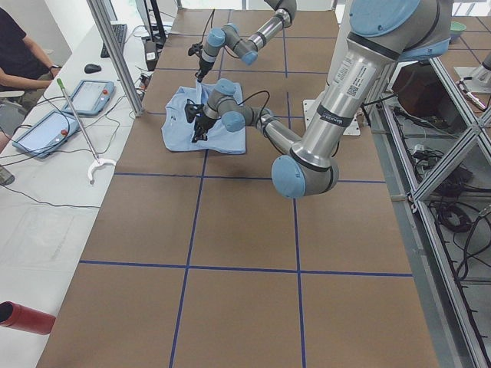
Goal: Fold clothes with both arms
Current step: 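Lift the hem with both grippers and fold it toward the collar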
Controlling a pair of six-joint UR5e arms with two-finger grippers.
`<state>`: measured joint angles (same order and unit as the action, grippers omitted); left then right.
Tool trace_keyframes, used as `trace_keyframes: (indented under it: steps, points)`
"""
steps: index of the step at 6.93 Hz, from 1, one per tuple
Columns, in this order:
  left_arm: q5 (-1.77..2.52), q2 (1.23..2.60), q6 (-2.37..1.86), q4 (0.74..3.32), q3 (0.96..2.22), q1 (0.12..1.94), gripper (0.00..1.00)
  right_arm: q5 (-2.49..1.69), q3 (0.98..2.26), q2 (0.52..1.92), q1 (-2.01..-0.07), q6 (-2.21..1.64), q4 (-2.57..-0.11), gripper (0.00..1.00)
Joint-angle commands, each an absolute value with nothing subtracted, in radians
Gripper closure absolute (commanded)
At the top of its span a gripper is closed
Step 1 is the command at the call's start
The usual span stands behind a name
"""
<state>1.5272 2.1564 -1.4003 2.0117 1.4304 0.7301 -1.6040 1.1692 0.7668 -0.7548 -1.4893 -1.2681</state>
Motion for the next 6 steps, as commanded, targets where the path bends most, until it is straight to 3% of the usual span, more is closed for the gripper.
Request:
trace_keyframes:
  steps: [1,4,5,6]
  points:
    - [1.500,2.238,-1.347,2.097,1.262,0.762,1.00,-1.605,1.017,0.678,-0.791,-1.455,-1.223,1.00]
    - [1.502,2.267,-1.347,2.151,1.195,0.772,1.00,-1.606,0.940,0.612,-0.790,-1.417,-1.220,1.00]
    - [1.503,2.269,-1.347,2.152,1.189,0.772,0.88,-1.606,0.936,0.615,-0.787,-1.416,-1.215,1.00]
    - [1.505,2.269,-1.348,2.160,1.189,0.770,0.72,-1.605,0.934,0.615,-0.778,-1.414,-1.215,0.58]
